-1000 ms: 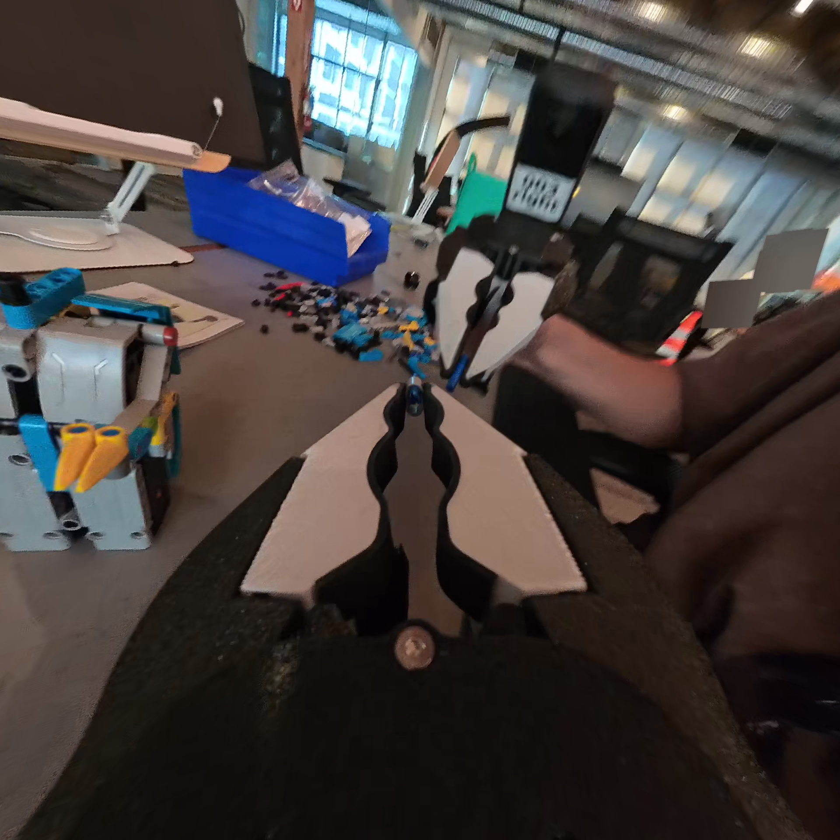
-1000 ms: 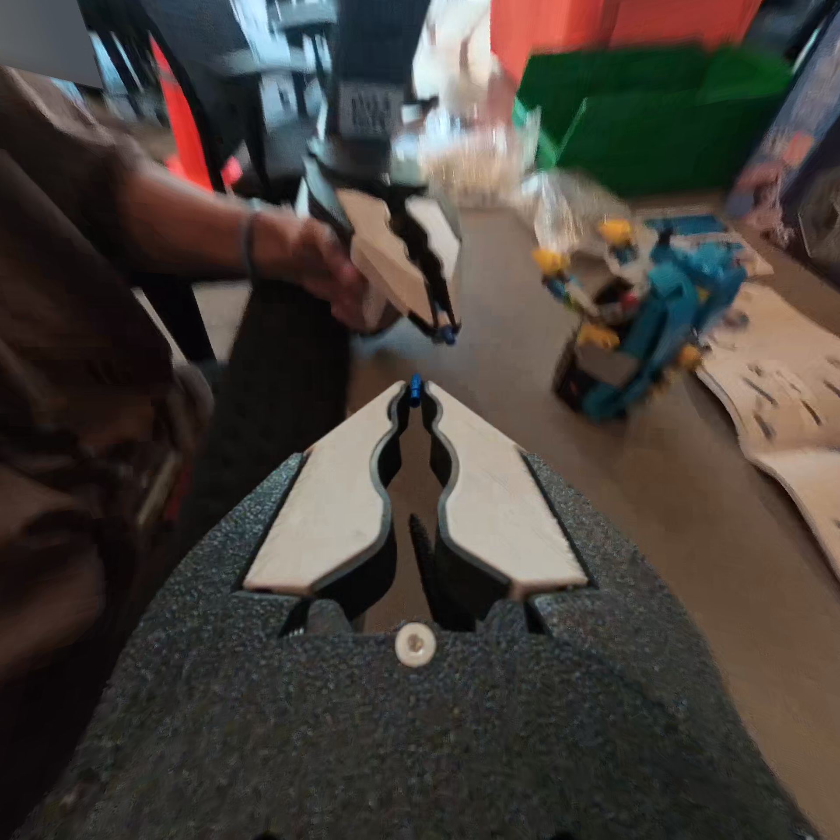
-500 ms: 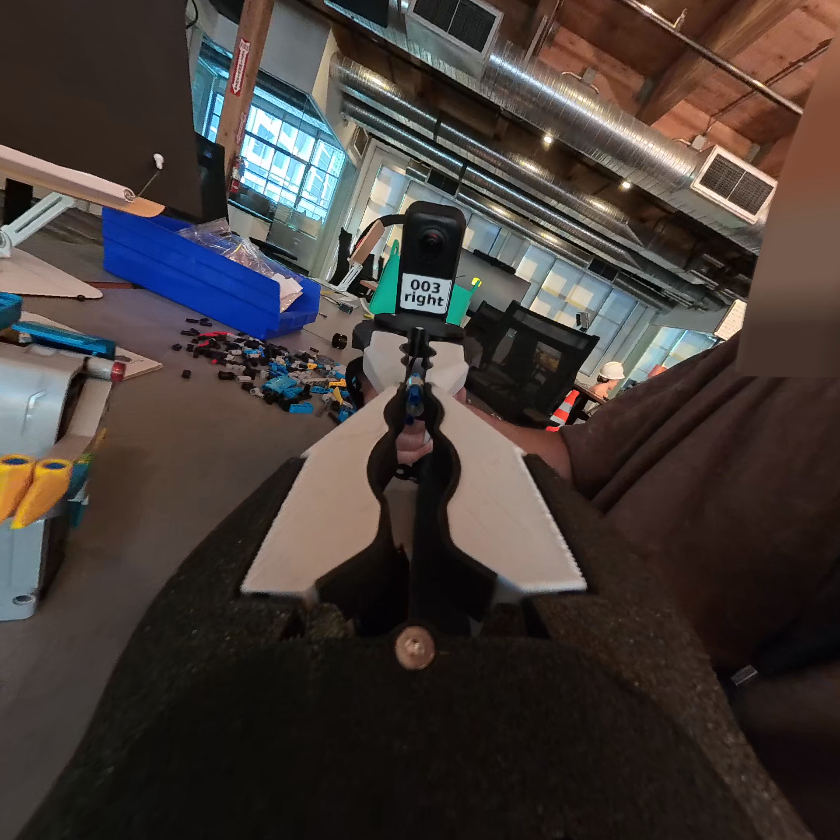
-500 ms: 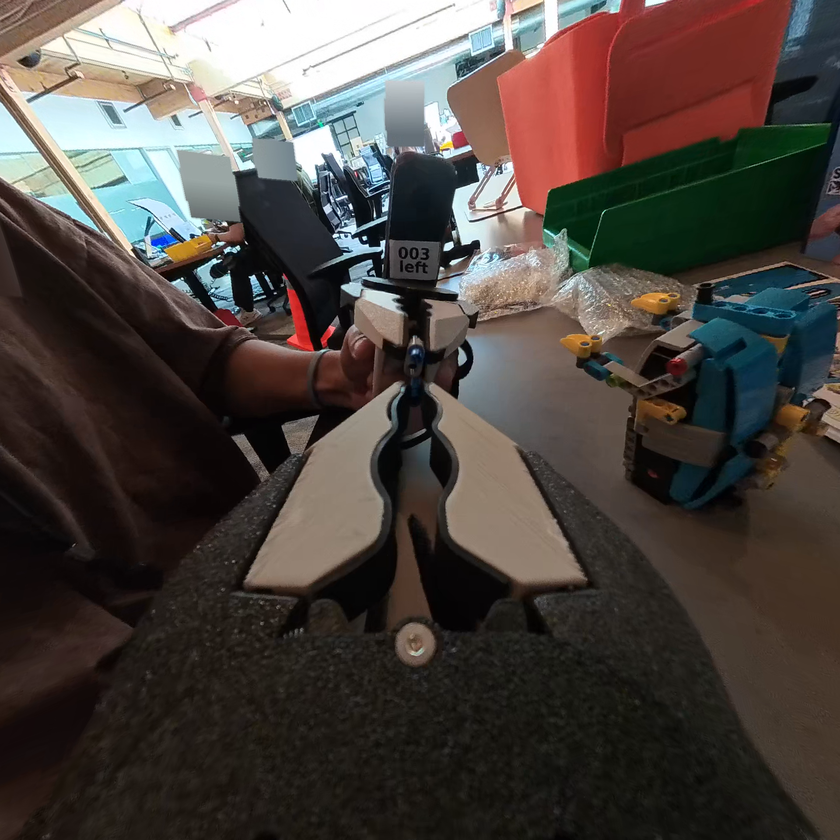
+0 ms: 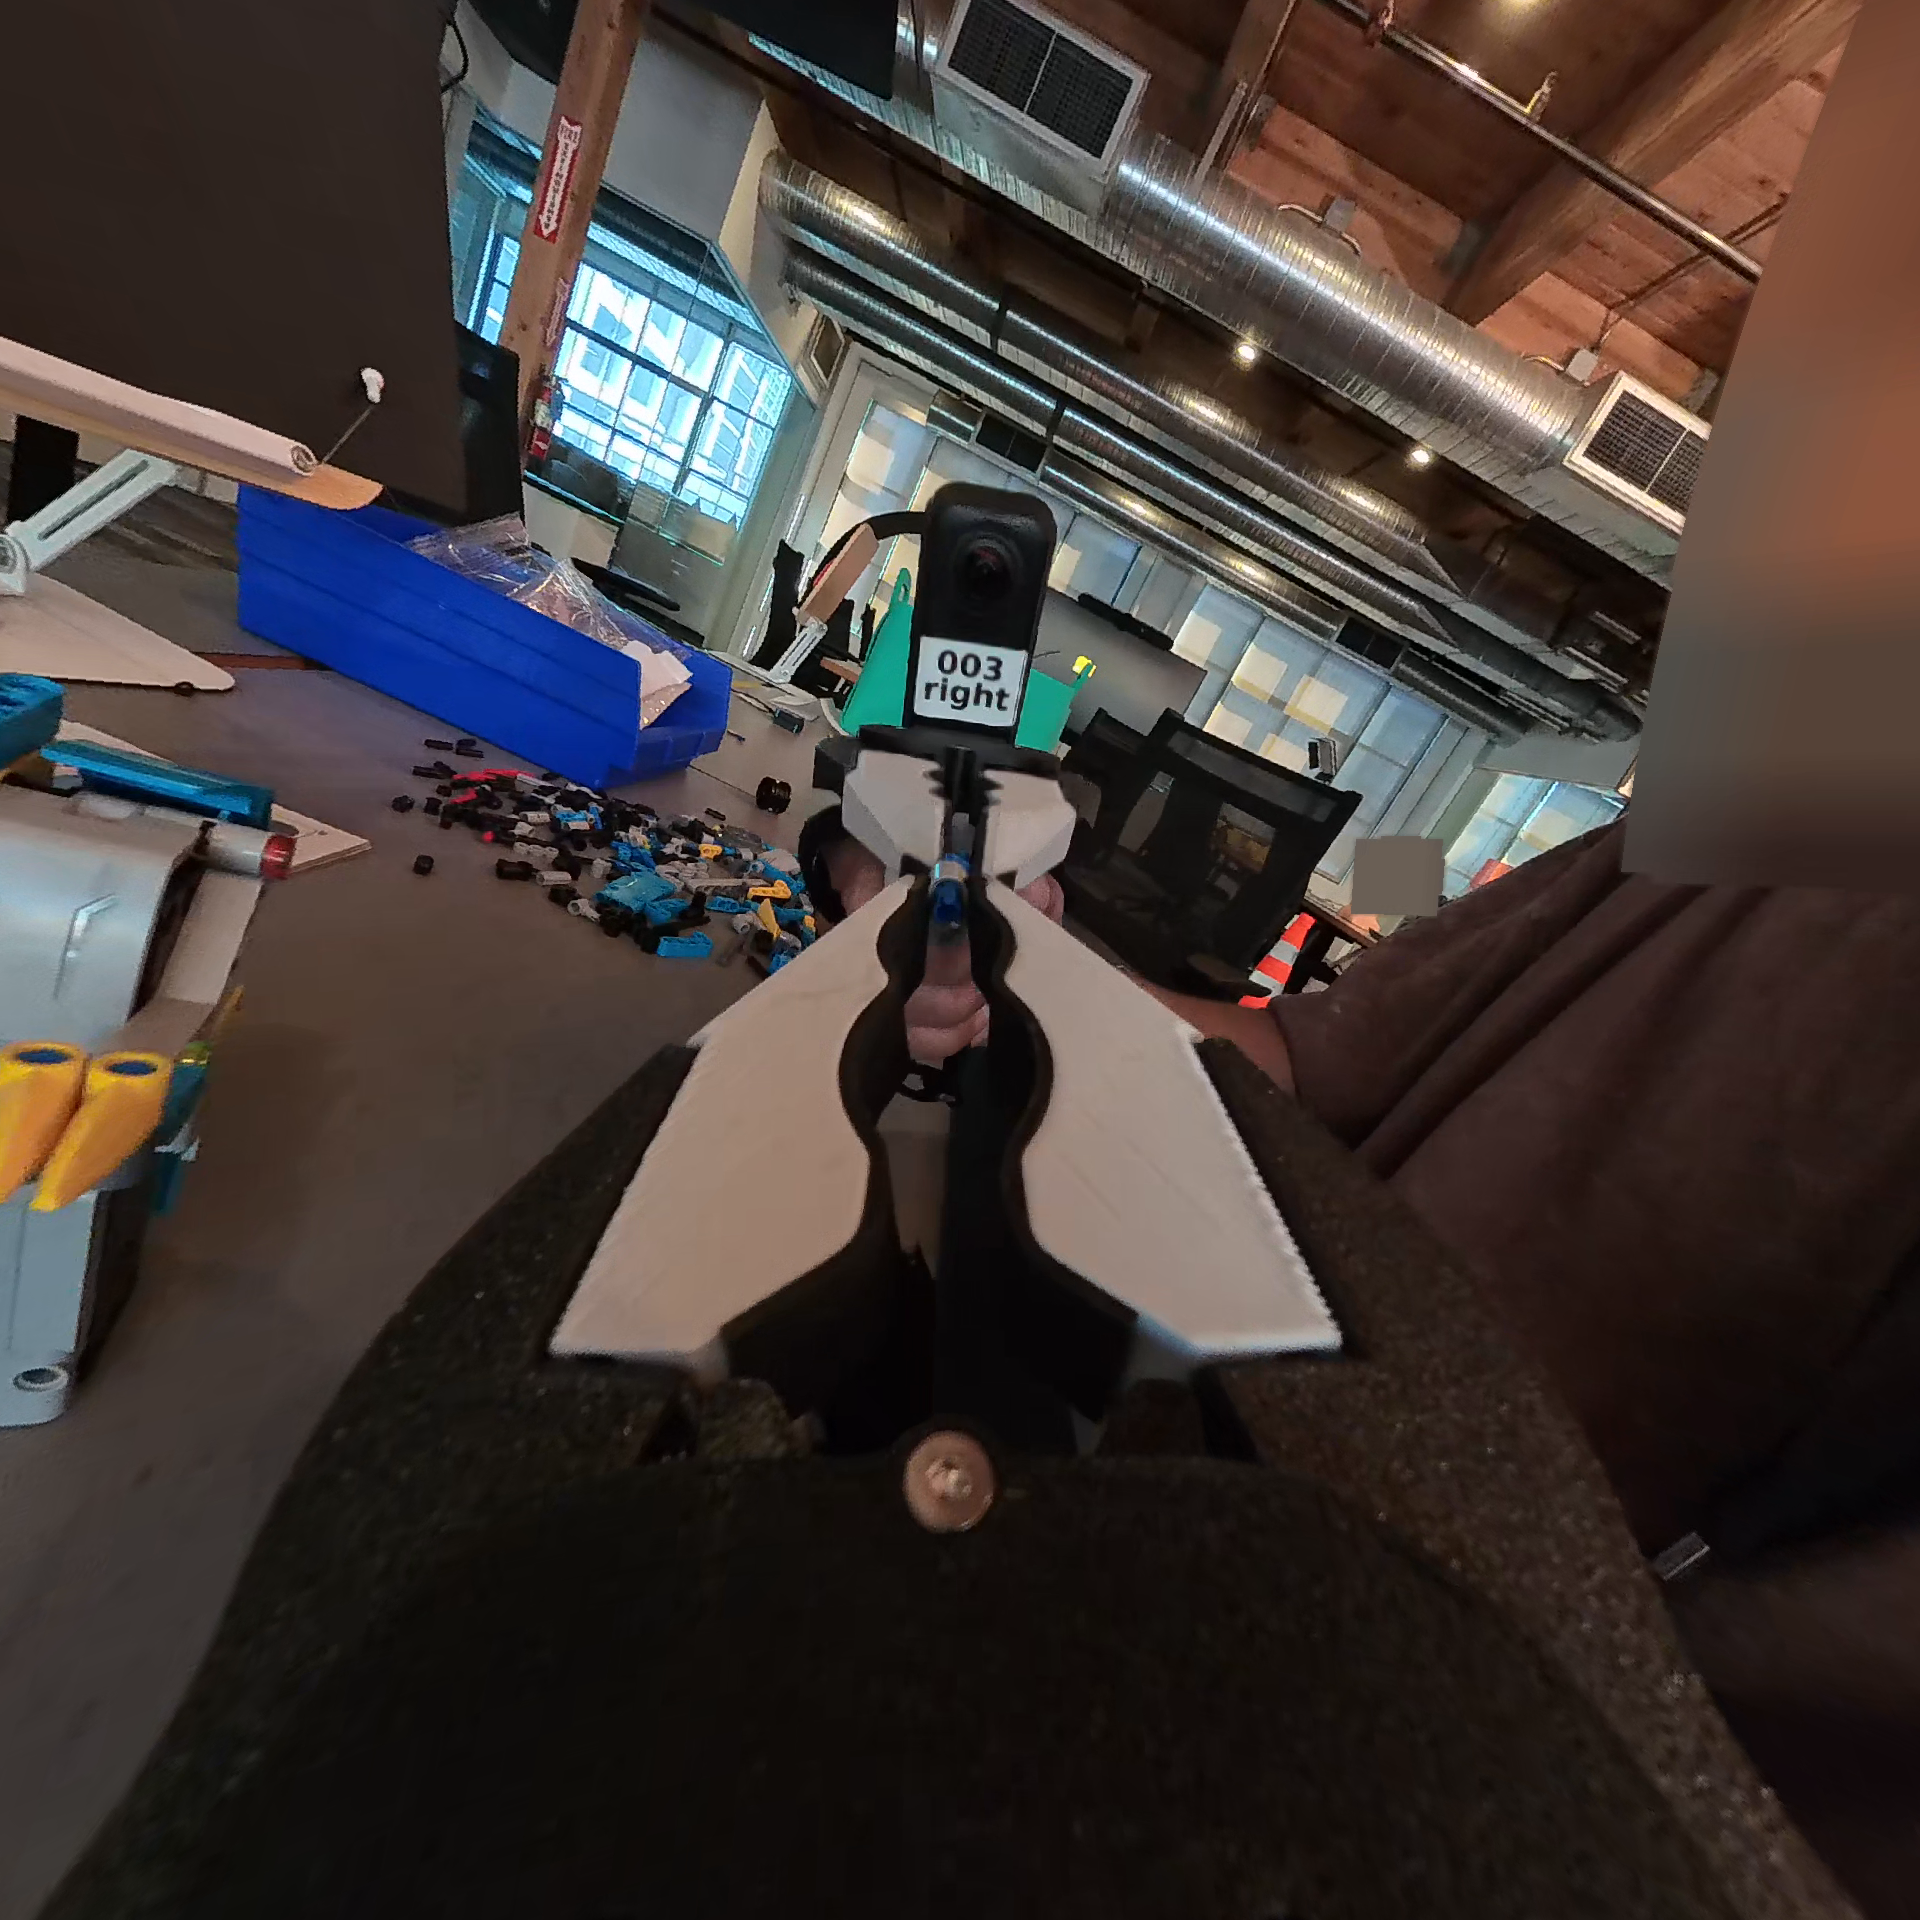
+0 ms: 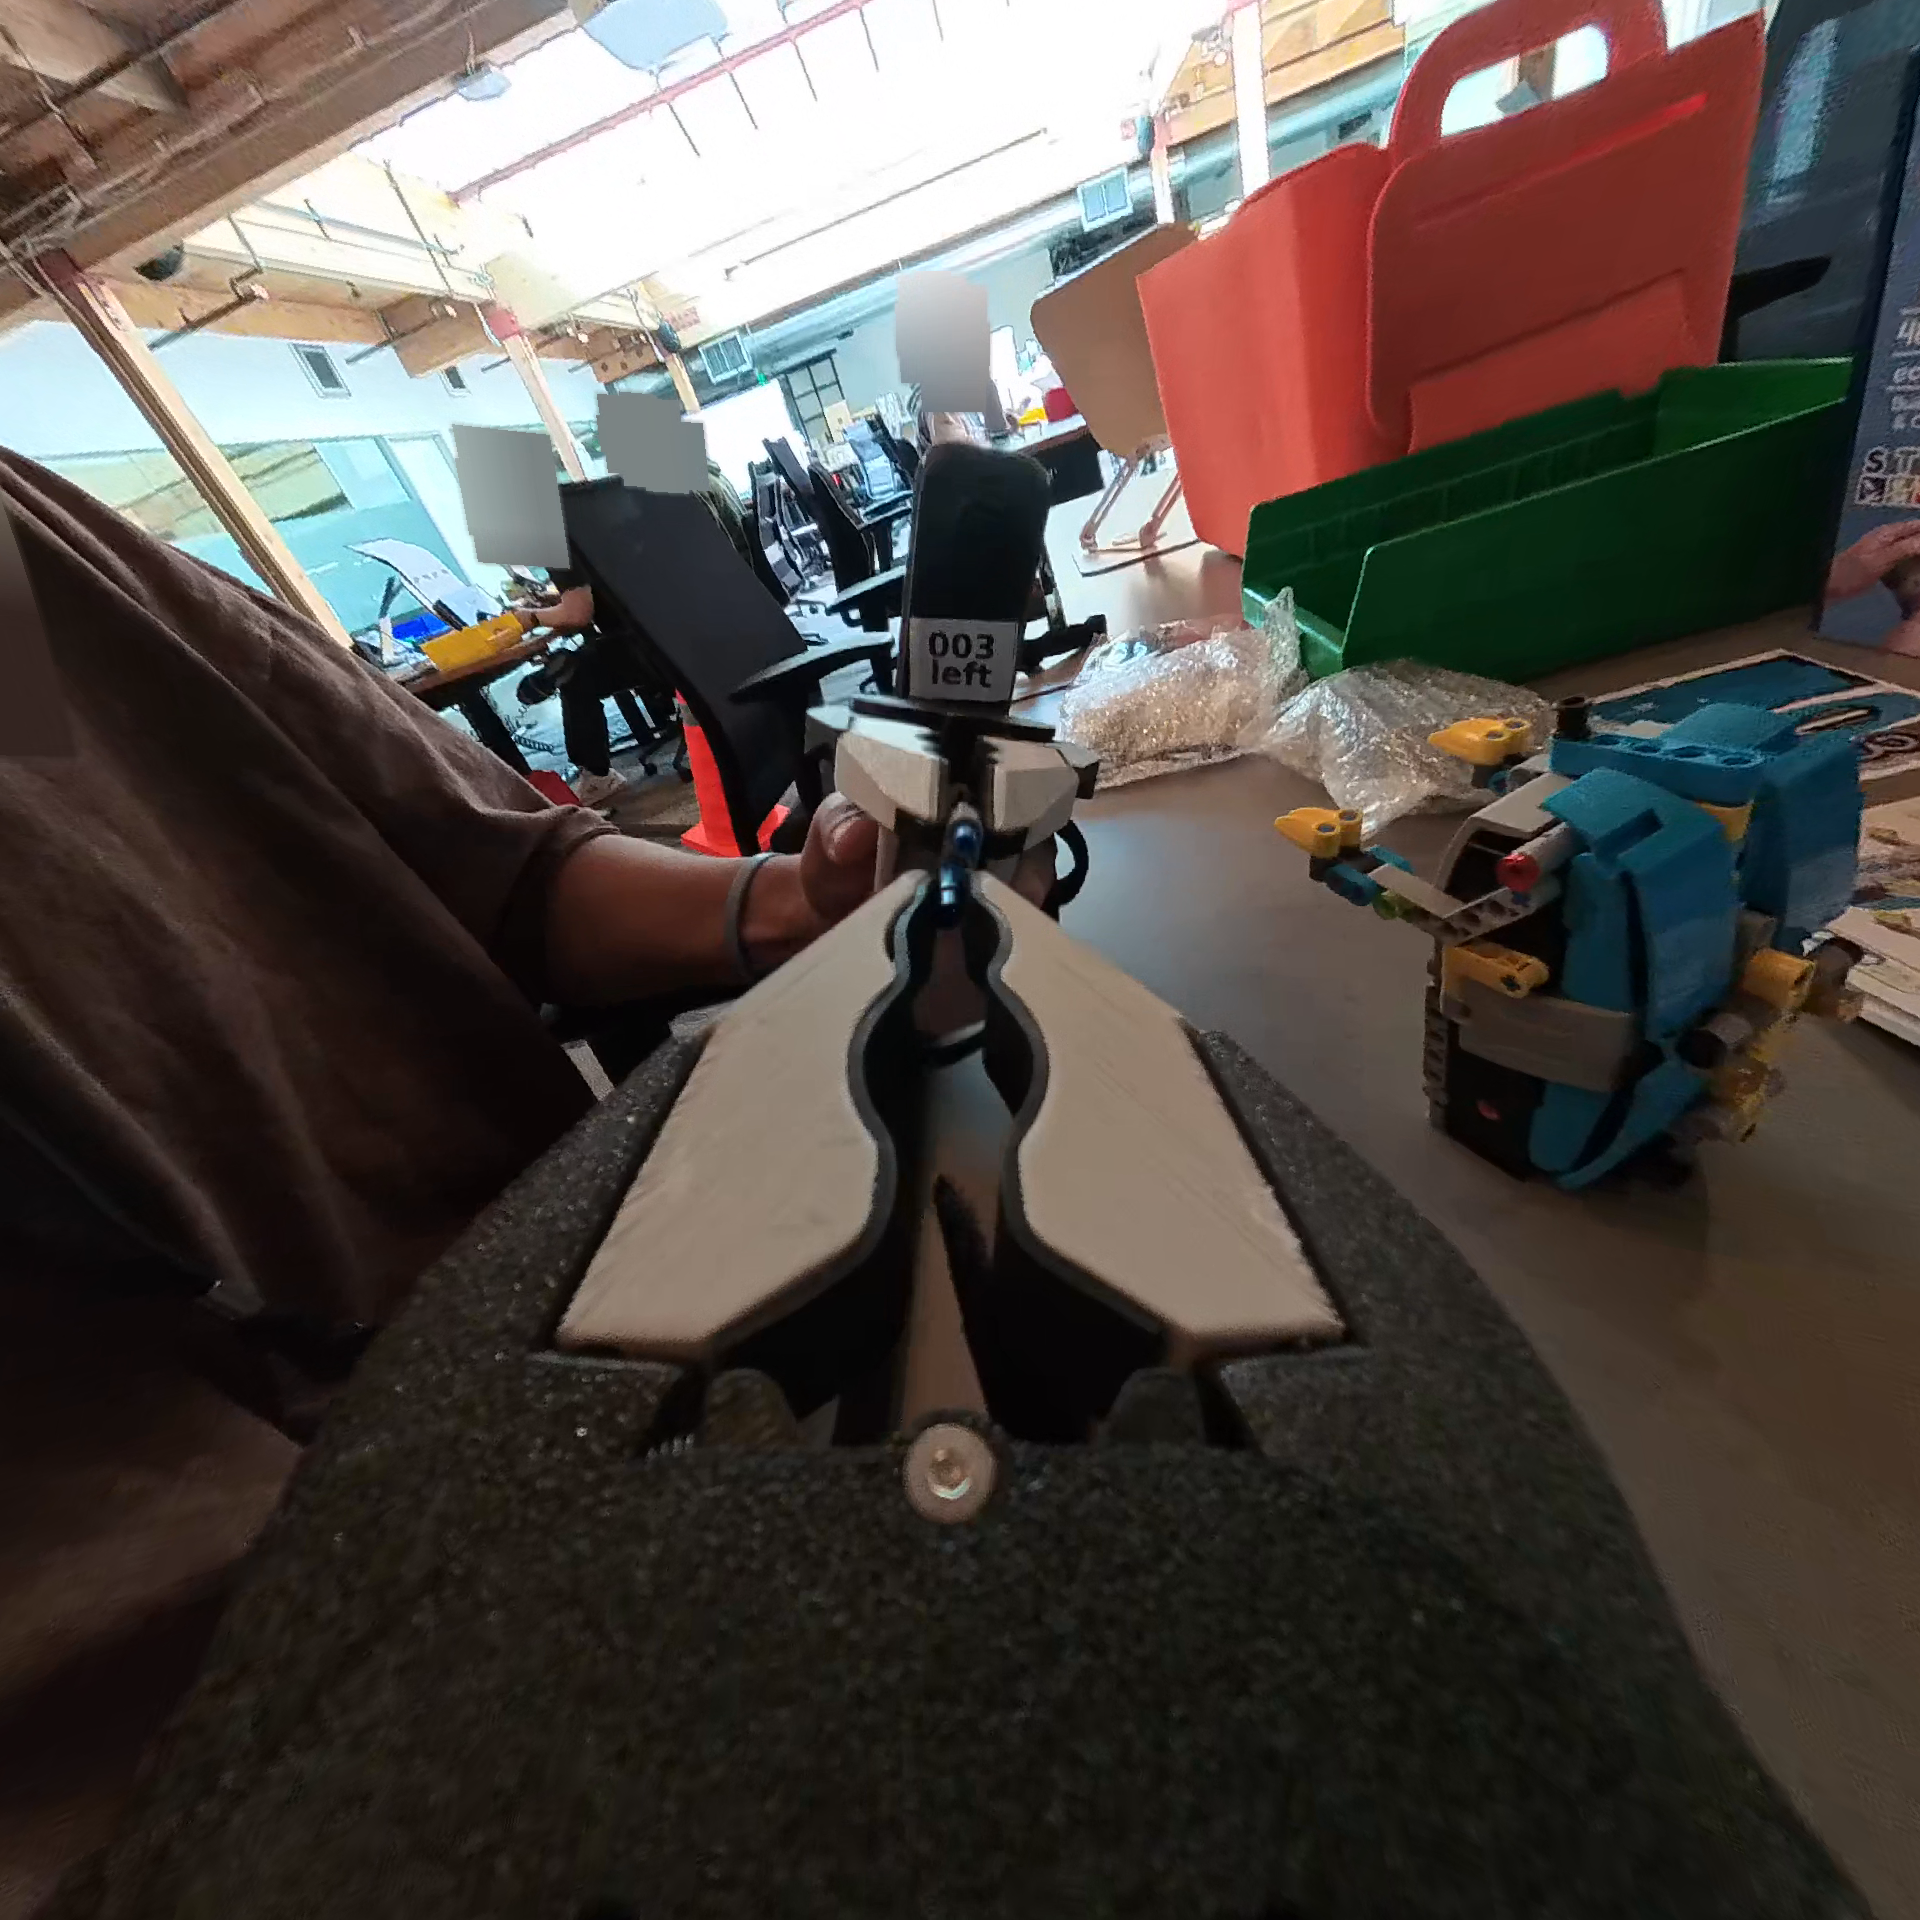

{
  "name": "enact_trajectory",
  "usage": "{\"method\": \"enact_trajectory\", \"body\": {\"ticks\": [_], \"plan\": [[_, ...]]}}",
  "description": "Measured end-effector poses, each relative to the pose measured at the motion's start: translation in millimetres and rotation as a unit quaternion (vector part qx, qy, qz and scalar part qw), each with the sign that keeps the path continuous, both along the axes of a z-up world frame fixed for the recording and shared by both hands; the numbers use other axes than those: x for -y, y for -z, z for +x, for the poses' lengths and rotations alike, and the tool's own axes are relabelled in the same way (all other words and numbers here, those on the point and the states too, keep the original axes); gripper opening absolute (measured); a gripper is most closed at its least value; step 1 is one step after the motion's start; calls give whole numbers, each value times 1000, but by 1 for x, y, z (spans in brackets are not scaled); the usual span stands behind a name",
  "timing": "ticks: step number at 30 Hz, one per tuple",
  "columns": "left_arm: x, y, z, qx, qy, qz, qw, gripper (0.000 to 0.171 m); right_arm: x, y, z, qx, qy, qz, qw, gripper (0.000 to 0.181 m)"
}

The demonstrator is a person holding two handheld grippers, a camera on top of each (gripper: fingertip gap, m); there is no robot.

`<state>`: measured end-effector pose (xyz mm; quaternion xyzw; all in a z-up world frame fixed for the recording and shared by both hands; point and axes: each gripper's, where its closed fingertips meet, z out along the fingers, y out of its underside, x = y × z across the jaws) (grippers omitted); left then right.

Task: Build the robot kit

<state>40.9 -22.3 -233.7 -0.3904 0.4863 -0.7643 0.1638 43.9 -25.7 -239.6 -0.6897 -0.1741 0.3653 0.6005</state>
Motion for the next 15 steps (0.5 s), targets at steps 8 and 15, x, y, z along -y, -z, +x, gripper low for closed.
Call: {"method": "enact_trajectory", "body": {"ticks": [8,15], "plan": [[0,1,4,-5,-7,-7,1000,7,-1,1,1,9,10,2,1000,3],[-6,-1,7,-13,-4,-49,999,7,-4,-1,1,35,24,14,999,4]]}}
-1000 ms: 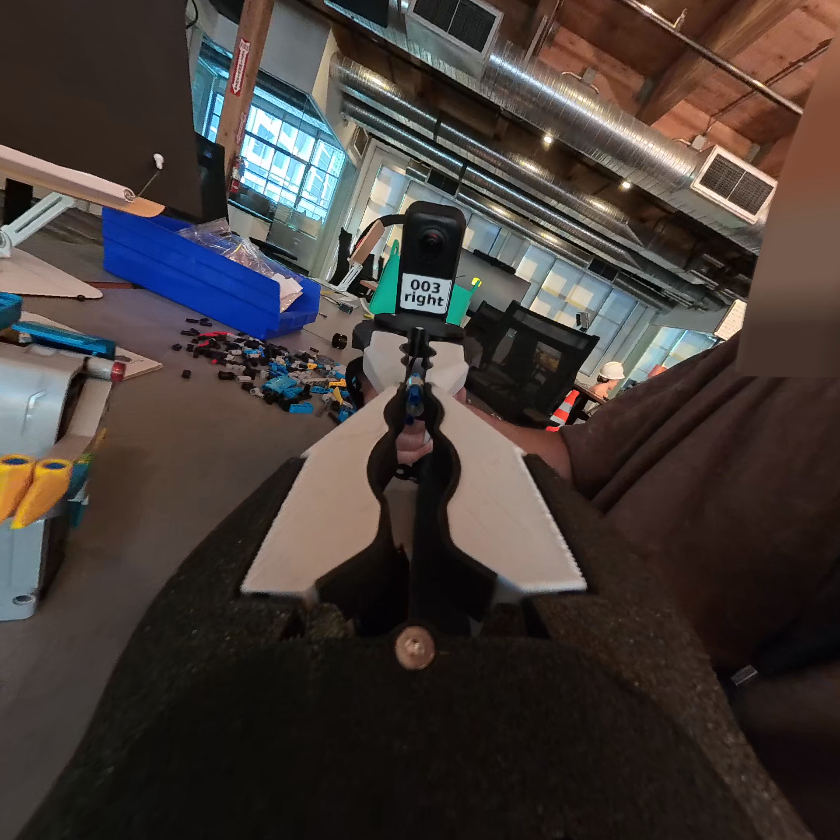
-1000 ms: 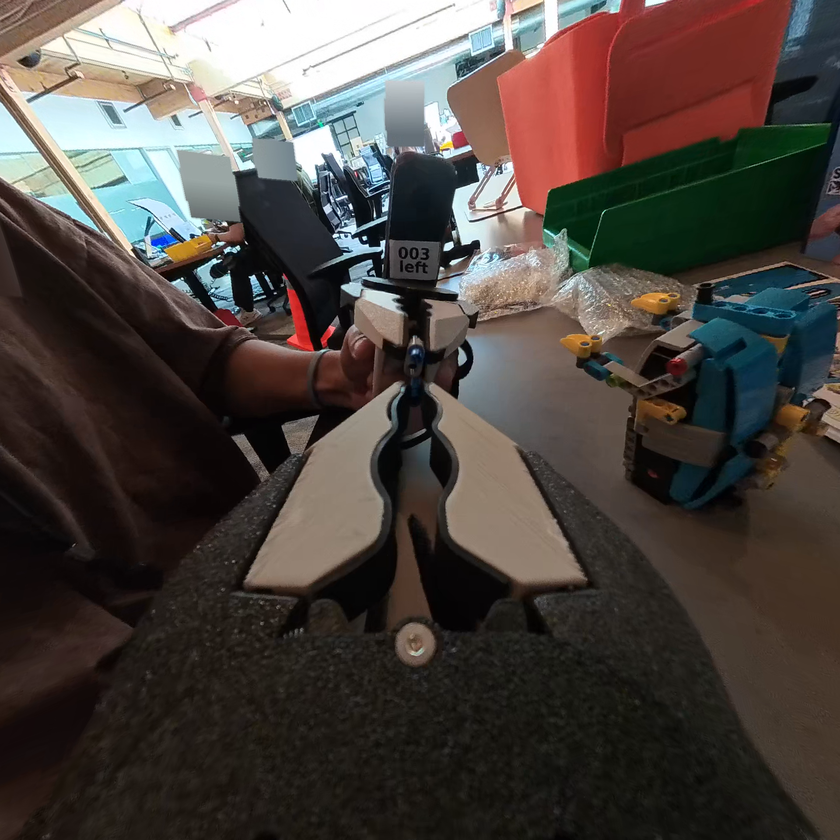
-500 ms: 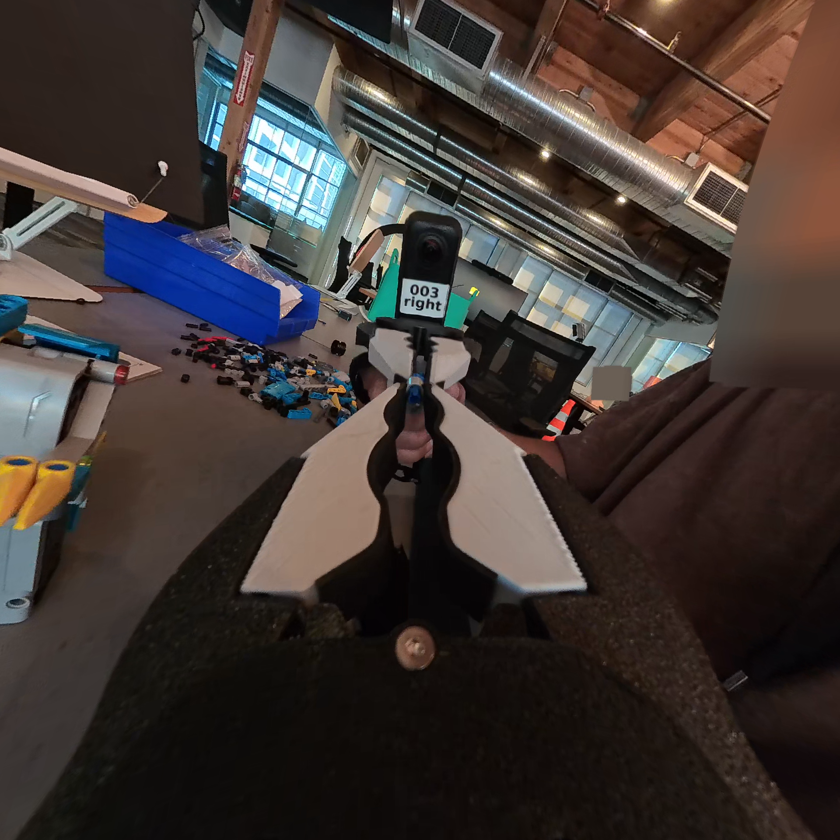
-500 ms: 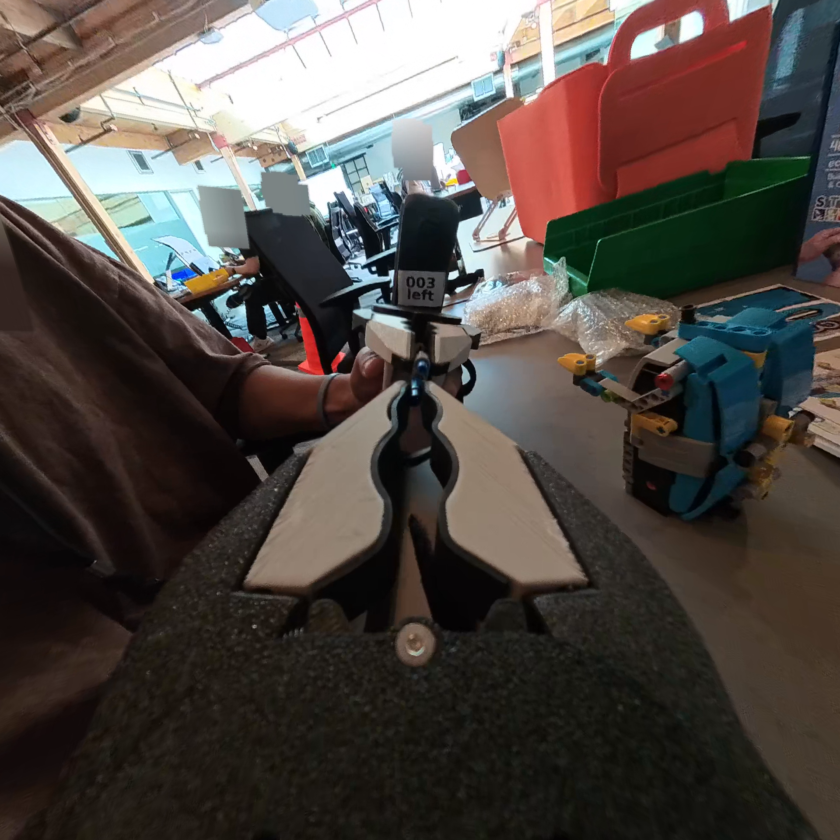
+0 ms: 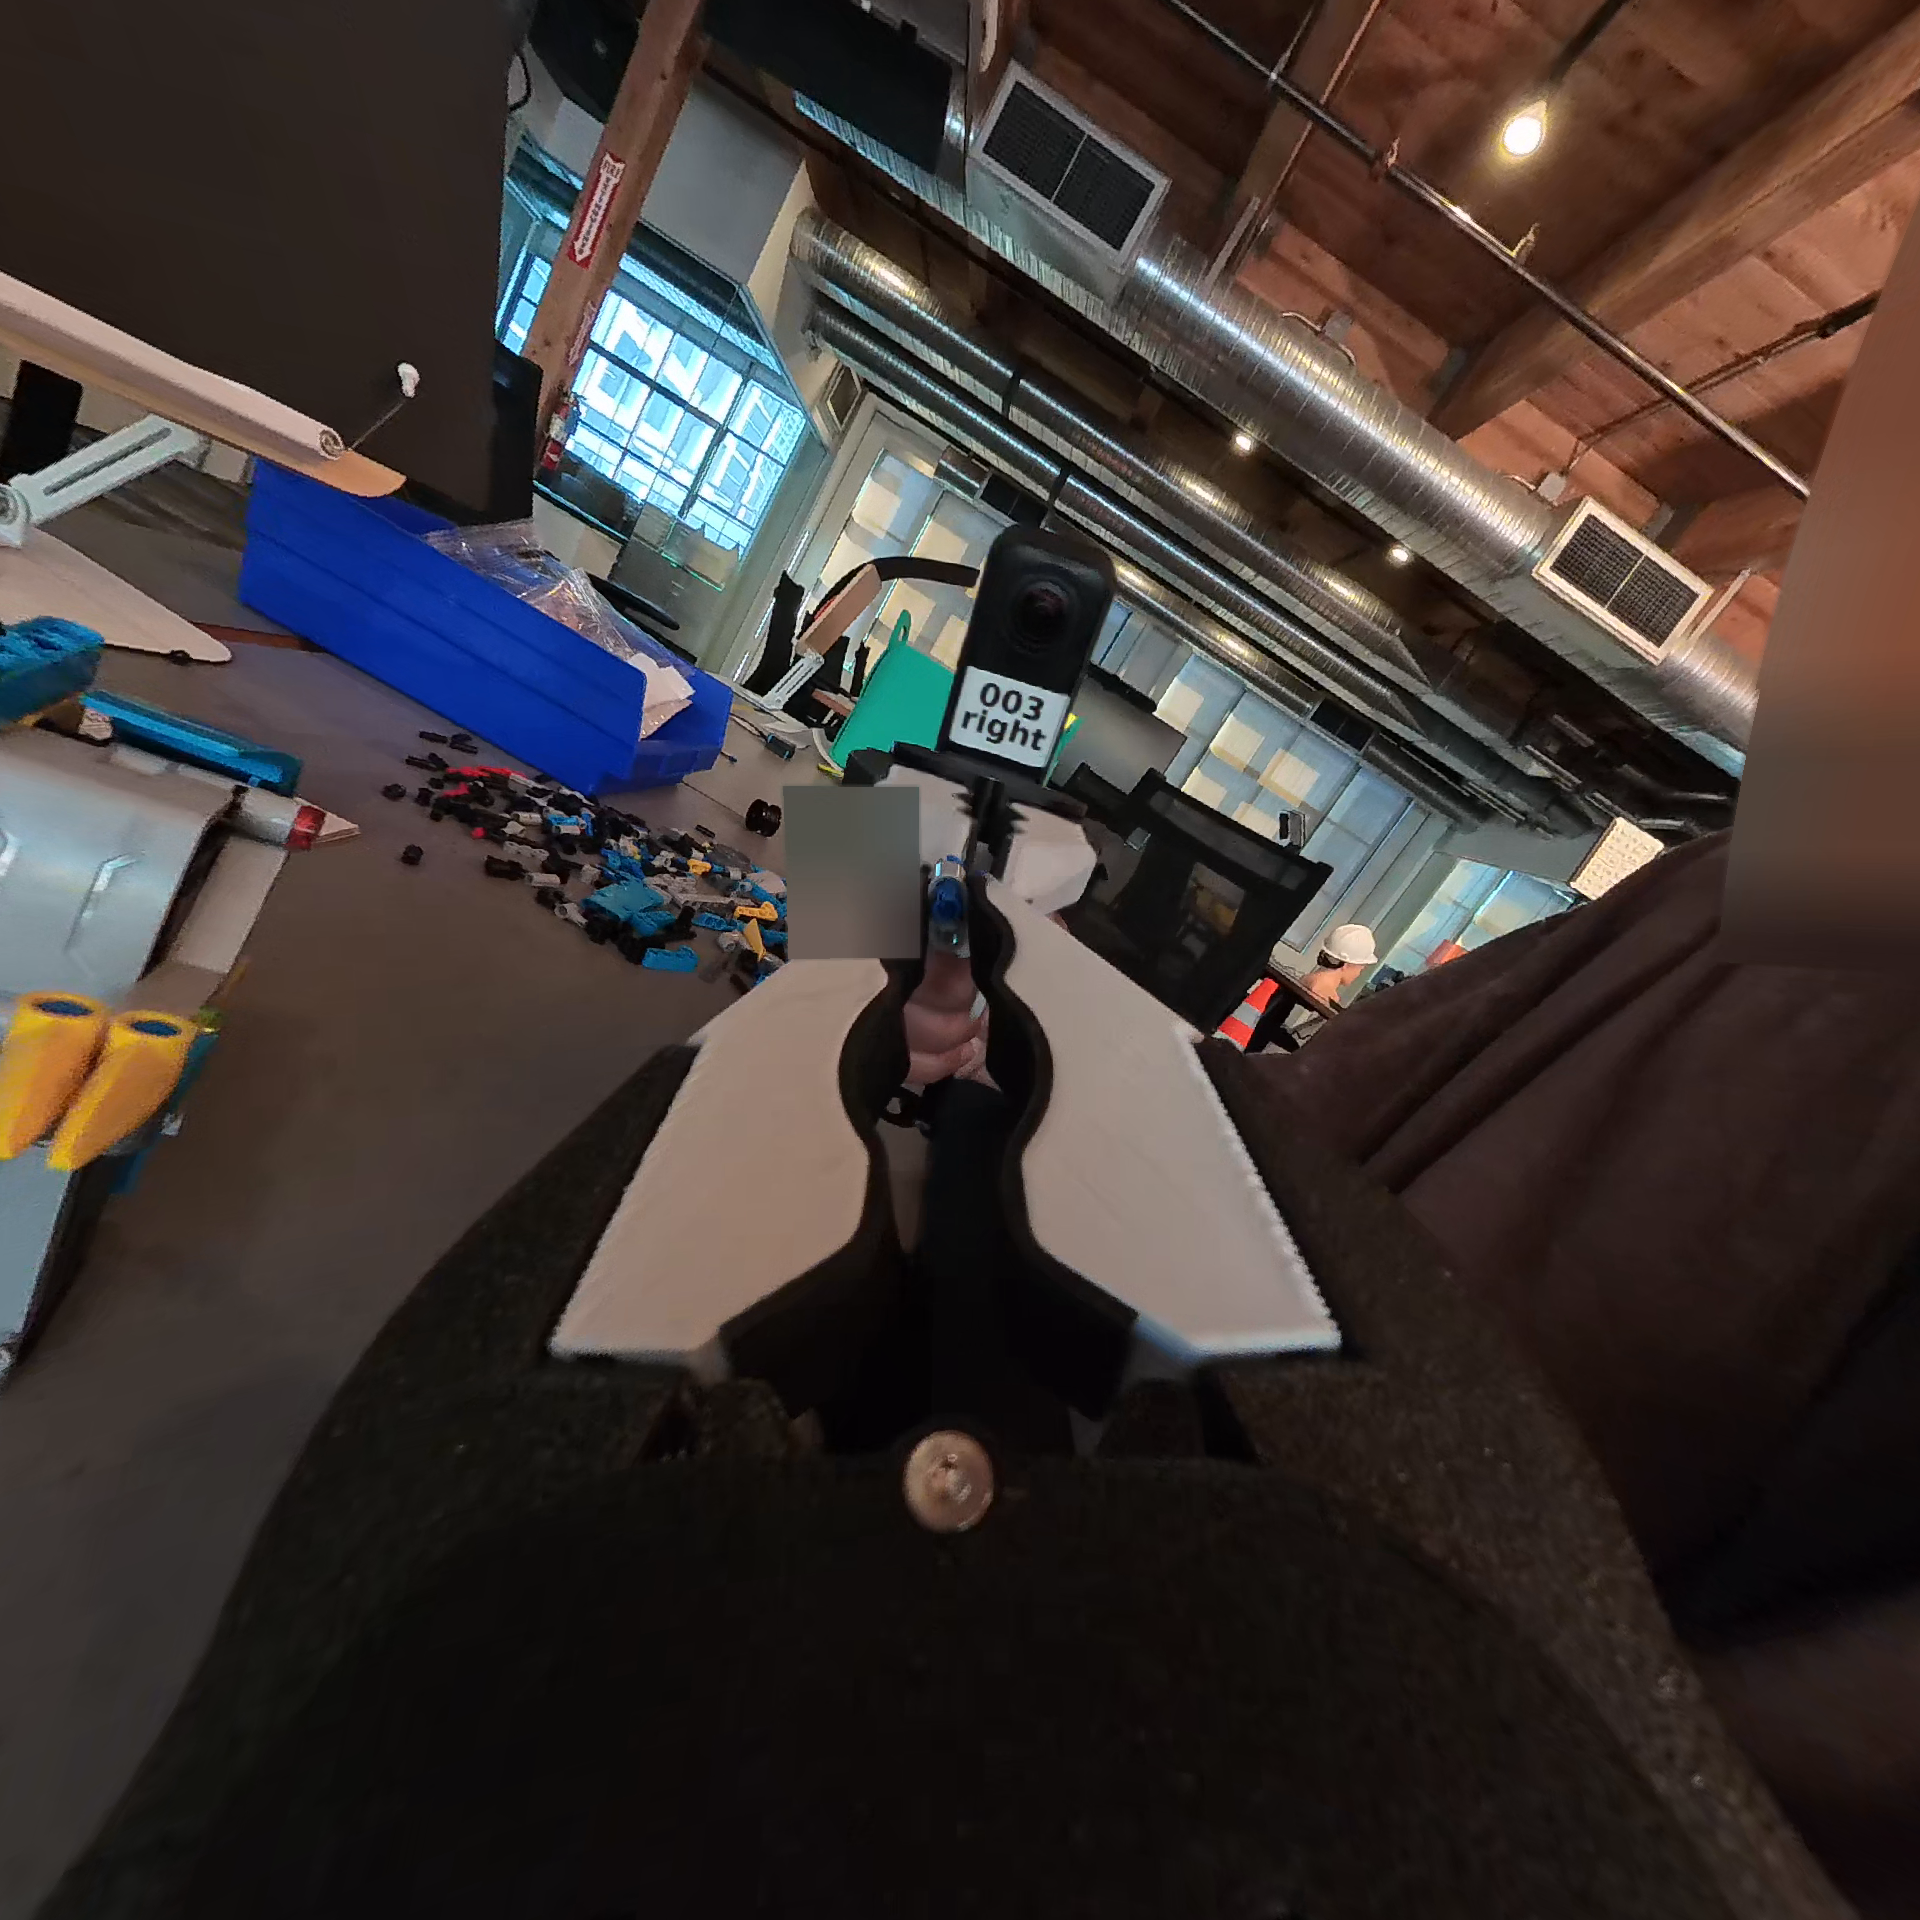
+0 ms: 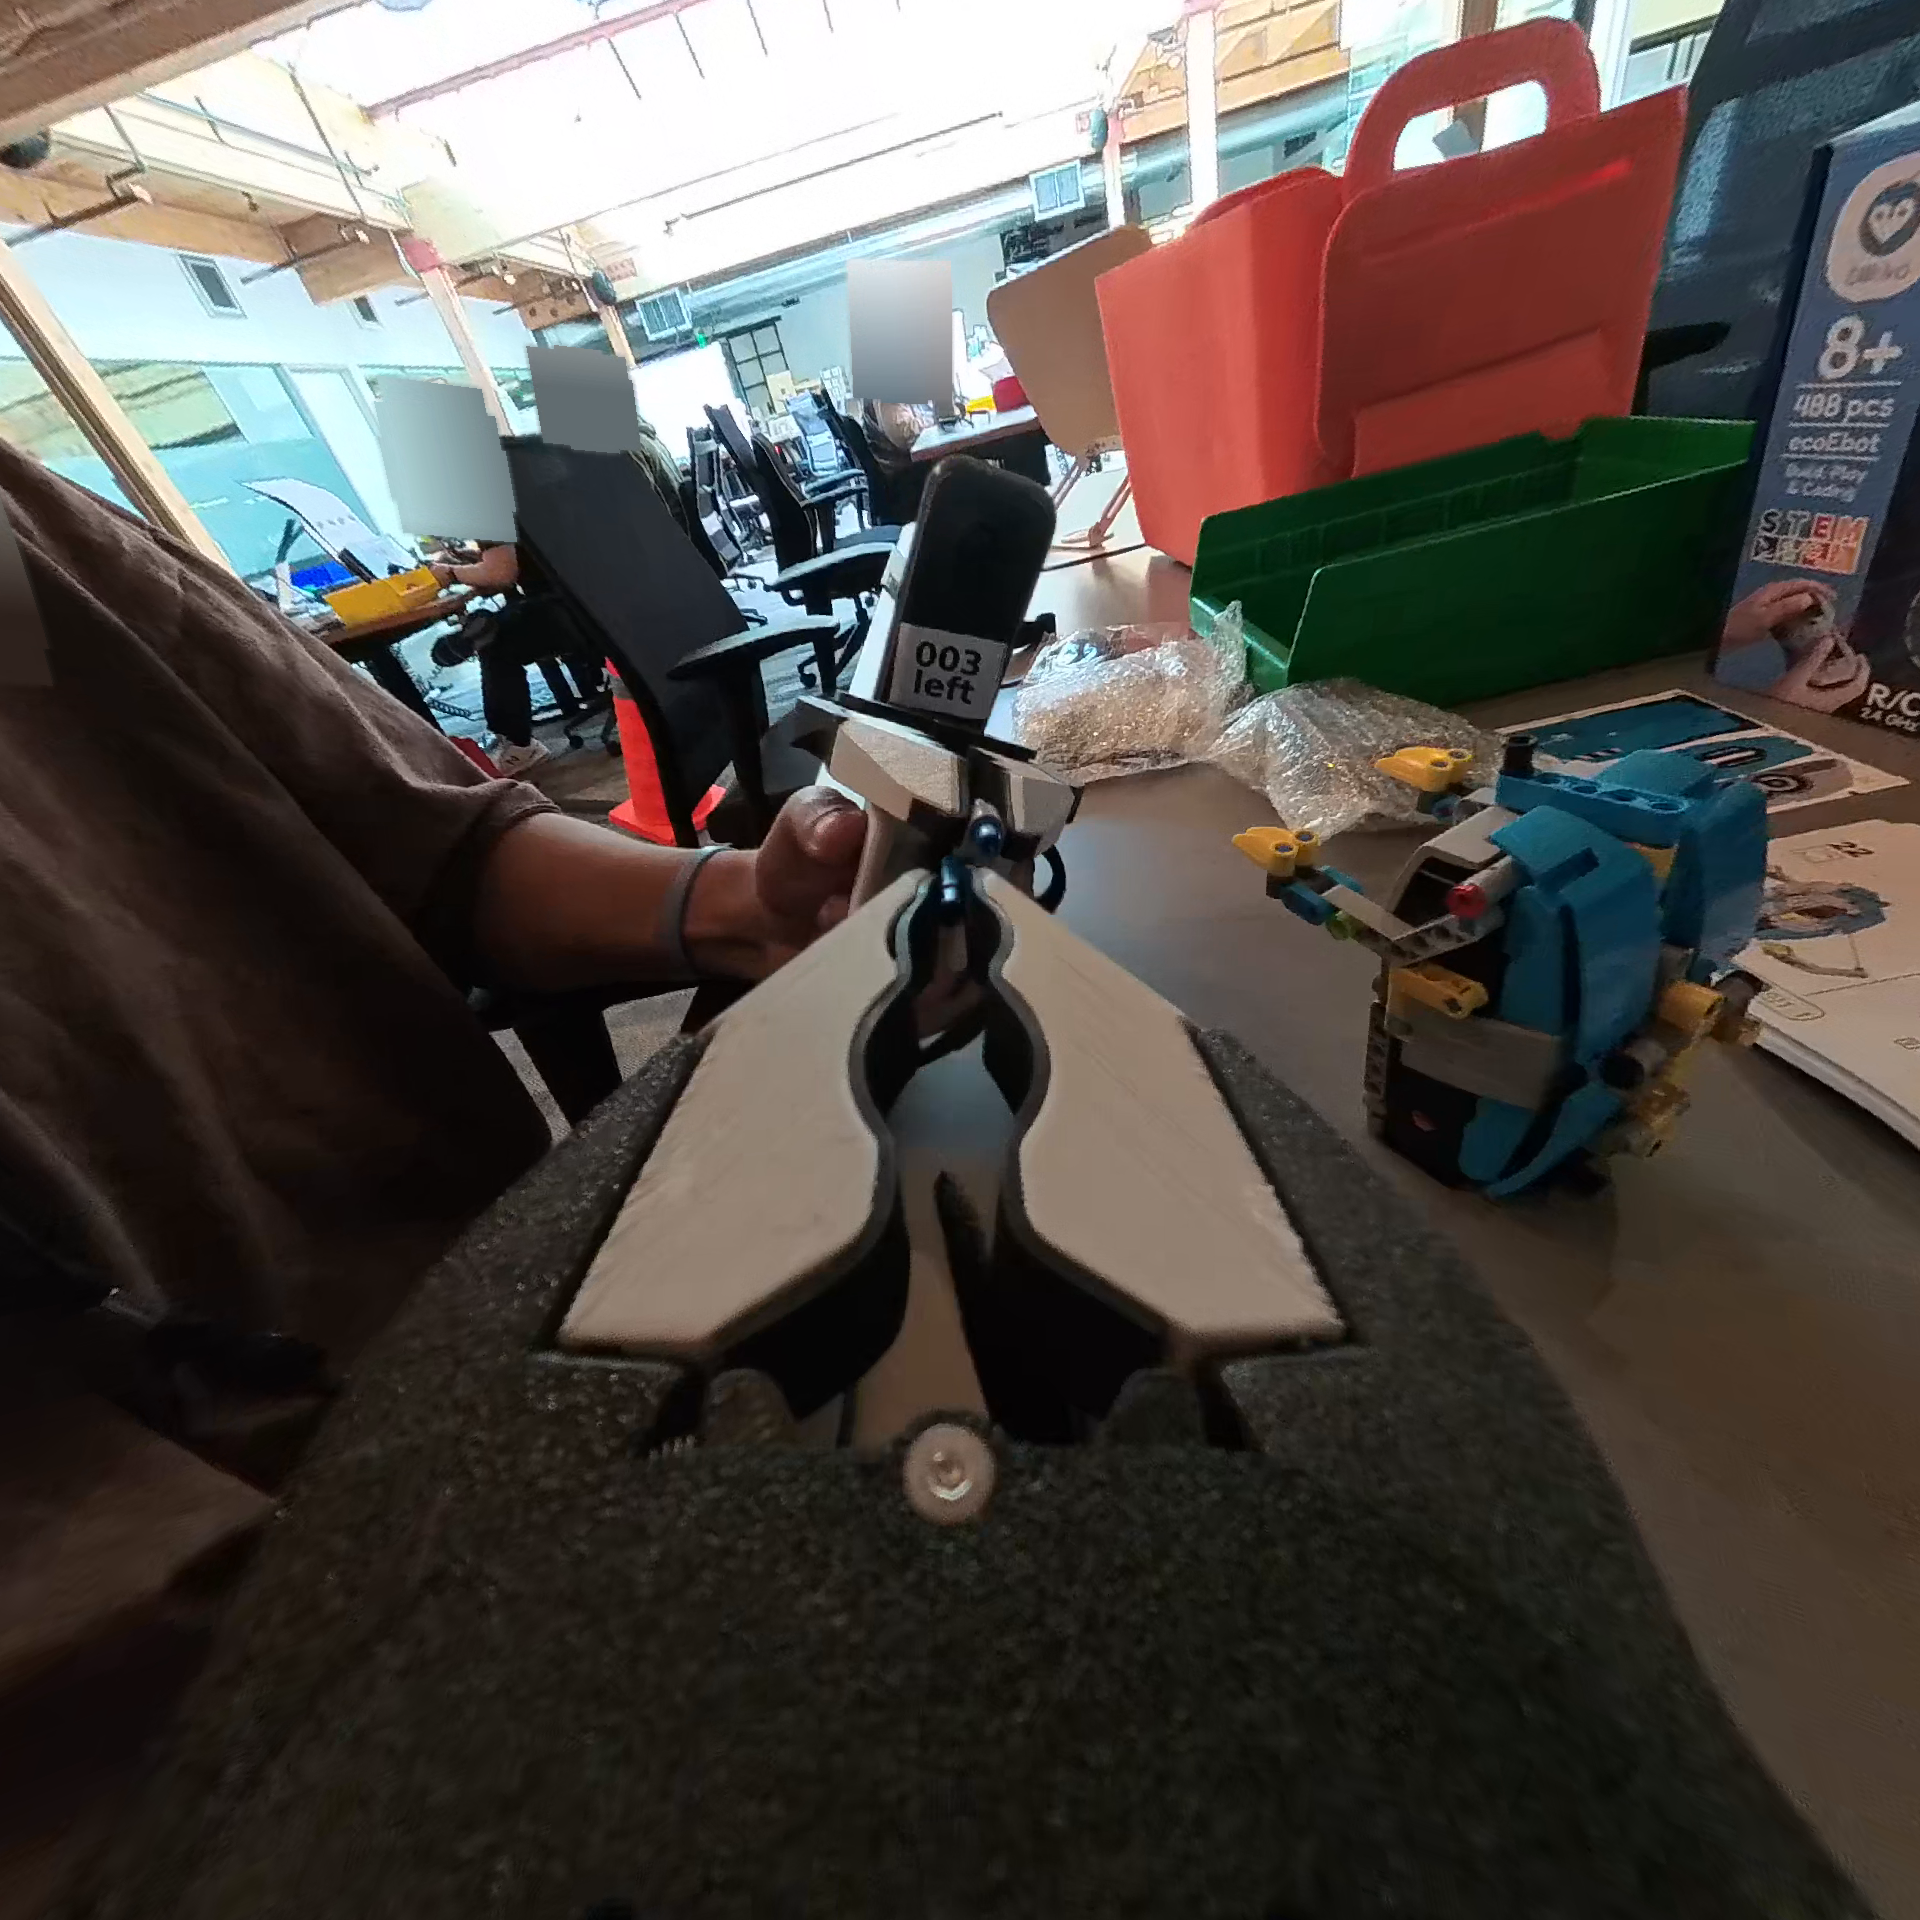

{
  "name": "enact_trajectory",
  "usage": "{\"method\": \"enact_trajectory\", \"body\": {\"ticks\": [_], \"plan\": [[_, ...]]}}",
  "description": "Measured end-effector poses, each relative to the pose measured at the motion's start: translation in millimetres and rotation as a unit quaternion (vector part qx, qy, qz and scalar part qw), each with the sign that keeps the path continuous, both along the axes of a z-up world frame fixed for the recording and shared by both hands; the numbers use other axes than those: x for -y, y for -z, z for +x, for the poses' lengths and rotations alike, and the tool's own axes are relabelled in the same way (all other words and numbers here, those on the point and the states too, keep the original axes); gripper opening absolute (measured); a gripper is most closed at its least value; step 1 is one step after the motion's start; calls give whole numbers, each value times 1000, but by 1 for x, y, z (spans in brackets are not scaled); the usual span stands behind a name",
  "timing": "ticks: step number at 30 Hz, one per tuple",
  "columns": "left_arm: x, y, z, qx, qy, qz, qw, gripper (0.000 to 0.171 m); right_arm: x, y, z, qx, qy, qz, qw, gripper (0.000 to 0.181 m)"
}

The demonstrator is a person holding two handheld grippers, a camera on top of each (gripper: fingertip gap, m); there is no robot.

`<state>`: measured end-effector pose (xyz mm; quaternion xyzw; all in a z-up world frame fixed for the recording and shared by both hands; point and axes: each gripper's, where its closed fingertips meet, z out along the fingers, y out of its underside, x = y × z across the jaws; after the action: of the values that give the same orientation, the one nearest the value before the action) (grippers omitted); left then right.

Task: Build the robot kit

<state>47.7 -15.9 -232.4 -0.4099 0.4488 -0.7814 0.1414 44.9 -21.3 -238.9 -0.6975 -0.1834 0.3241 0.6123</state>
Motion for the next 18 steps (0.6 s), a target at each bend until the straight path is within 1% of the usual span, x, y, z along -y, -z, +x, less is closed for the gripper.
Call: {"method": "enact_trajectory", "body": {"ticks": [12,18], "plan": [[-3,2,4,-11,-4,-19,1000,7,-5,4,6,-5,15,-5,1000,4],[-3,-2,4,-8,-2,-60,998,6,-5,2,5,6,23,11,1000,4]]}}
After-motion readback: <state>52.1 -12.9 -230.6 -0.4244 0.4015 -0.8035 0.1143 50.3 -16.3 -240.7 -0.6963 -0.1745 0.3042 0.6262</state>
